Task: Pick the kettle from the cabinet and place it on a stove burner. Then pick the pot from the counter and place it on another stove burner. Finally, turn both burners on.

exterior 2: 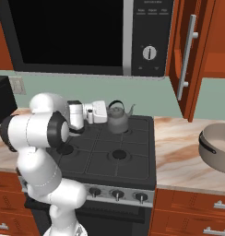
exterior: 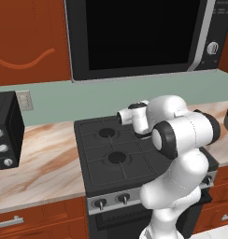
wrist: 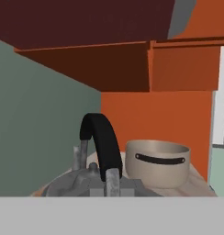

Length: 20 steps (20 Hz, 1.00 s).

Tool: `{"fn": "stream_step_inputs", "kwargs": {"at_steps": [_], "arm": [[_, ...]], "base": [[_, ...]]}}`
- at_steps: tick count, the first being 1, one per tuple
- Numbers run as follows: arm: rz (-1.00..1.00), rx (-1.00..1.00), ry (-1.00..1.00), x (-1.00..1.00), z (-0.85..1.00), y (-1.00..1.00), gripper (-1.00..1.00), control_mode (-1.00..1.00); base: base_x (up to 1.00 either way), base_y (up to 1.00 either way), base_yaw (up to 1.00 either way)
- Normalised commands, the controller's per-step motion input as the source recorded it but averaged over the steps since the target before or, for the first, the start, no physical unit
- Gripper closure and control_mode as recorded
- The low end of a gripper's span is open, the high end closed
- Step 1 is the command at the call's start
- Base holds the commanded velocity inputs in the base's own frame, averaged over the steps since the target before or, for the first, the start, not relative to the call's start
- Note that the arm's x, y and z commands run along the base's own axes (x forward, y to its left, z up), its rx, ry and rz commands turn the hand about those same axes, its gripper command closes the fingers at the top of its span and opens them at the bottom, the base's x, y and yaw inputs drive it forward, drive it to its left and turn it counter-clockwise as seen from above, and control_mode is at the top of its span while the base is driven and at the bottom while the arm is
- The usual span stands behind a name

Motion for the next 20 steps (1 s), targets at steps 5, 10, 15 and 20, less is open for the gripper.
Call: {"fn": "stream_step_inputs", "kwargs": {"at_steps": [5,10,15,20], "arm": [[0.00,0.00,-0.05,0.12,-0.28,-0.01,1.00,-1.00],[0.00,-0.01,-0.05,0.13,-0.27,-0.01,1.00,-1.00],[0.00,-0.01,-0.06,0.13,-0.30,-0.03,1.00,-1.00],[0.00,-0.01,-0.07,0.14,-0.31,-0.05,1.00,-1.00]], "base": [[0.00,0.00,0.00],[0.00,0.00,0.00],[0.00,0.00,0.00],[0.00,0.00,0.00]]}}
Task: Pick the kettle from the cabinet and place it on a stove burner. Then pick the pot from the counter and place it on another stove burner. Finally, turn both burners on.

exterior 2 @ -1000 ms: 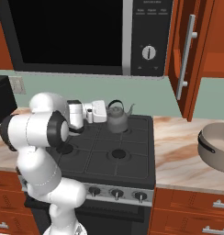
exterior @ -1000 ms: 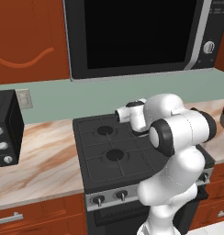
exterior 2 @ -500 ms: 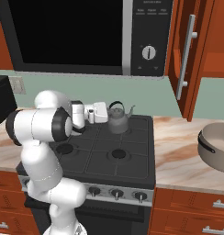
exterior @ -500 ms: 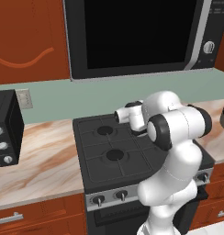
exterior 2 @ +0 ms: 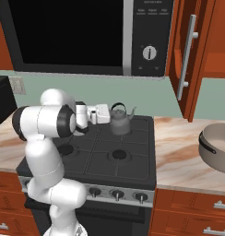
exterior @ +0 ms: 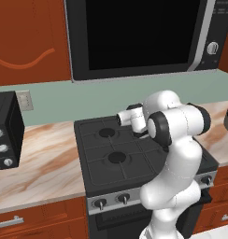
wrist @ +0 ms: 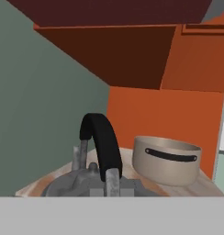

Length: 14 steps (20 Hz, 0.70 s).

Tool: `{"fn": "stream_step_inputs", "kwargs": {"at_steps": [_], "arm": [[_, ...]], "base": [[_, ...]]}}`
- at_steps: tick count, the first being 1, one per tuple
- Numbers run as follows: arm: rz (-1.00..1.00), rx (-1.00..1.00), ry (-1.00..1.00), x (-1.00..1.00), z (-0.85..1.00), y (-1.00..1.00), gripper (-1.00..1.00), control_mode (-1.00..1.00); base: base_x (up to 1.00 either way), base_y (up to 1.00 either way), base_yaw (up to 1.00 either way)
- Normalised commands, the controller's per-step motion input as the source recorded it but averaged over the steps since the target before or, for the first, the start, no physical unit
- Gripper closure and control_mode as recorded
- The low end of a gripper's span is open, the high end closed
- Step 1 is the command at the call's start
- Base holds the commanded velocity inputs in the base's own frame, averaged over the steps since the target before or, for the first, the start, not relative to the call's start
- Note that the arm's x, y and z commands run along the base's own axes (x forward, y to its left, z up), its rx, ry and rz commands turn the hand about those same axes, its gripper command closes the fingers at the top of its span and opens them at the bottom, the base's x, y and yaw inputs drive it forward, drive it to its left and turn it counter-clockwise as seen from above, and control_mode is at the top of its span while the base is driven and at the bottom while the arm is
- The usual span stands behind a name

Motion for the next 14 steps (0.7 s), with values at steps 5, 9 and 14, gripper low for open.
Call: {"fn": "stream_step_inputs", "kwargs": {"at_steps": [5,9,14], "arm": [[0.00,-0.01,-0.06,0.16,-0.31,-0.04,1.00,-1.00],[0.00,0.00,-0.06,0.19,-0.30,0.00,1.00,-1.00],[0.00,0.00,-0.08,0.18,-0.28,0.00,1.00,-1.00]], "base": [[0.00,0.00,0.00],[0.00,0.00,0.00],[0.00,0.00,0.00]]}}
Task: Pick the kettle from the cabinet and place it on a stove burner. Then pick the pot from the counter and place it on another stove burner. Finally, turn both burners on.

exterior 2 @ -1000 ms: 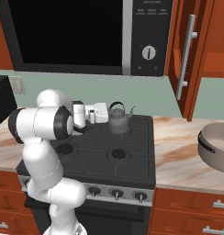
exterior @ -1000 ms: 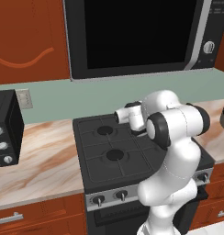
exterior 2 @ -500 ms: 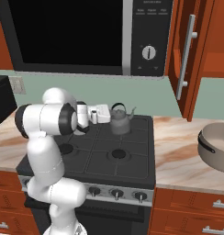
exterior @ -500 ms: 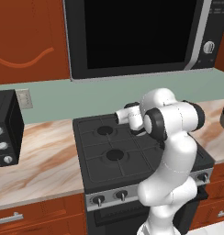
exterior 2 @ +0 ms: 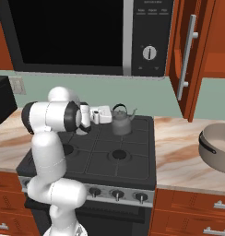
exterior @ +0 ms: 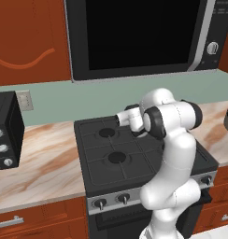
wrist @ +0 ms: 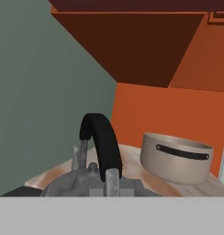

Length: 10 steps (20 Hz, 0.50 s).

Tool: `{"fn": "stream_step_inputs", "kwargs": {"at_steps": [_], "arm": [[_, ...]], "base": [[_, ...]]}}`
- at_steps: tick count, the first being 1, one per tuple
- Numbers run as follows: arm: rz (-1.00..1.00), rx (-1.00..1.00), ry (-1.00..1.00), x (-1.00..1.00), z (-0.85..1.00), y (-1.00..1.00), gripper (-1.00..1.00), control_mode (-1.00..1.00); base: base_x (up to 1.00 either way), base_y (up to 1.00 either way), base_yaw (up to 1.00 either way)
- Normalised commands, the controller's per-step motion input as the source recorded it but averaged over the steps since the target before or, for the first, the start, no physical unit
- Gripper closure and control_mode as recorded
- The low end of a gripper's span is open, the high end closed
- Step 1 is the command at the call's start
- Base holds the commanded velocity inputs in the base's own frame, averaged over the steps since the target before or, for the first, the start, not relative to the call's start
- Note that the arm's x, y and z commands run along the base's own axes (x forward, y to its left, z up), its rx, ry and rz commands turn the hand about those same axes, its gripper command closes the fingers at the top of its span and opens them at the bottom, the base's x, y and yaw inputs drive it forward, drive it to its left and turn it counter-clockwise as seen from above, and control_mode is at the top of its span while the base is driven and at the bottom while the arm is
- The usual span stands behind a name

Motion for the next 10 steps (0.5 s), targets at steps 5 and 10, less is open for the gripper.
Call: {"fn": "stream_step_inputs", "kwargs": {"at_steps": [5,10], "arm": [[0.00,0.00,-0.08,0.15,-0.25,-0.02,1.00,-1.00],[0.00,0.00,-0.09,0.16,-0.25,-0.05,1.00,-1.00]], "base": [[0.00,0.00,0.00],[0.00,0.00,0.00]]}}
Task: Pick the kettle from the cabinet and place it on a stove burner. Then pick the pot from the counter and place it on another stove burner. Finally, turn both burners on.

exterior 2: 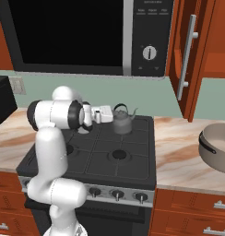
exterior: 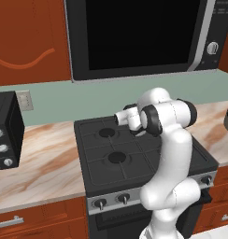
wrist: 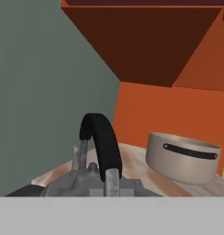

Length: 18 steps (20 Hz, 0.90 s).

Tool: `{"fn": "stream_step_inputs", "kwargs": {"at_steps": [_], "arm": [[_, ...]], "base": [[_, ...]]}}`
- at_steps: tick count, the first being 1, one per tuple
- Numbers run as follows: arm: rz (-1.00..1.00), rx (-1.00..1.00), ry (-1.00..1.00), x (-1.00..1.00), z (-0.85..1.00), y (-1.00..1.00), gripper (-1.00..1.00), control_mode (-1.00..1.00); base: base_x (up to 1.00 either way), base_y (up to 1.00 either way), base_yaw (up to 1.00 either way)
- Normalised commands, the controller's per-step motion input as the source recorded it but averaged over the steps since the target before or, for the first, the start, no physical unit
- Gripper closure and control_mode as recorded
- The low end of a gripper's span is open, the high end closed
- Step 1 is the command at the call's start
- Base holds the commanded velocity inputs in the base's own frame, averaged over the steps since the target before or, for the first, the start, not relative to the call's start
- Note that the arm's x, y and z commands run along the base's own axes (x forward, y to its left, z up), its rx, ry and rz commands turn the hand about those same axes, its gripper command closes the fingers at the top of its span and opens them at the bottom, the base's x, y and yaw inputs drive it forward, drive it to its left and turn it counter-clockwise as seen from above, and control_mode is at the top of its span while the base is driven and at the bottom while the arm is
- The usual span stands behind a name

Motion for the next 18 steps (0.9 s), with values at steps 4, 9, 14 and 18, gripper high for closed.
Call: {"fn": "stream_step_inputs", "kwargs": {"at_steps": [4,9,14,18], "arm": [[0.00,0.00,-0.09,0.15,-0.27,-0.05,1.00,-1.00],[0.00,0.00,-0.09,0.13,-0.28,-0.03,1.00,-1.00],[0.00,0.00,-0.08,0.10,-0.32,-0.04,1.00,-1.00],[0.00,0.00,-0.07,0.02,-0.26,-0.02,1.00,-1.00]], "base": [[0.00,0.00,0.00],[0.00,0.00,0.00],[0.00,0.00,0.00],[0.00,0.00,0.00]]}}
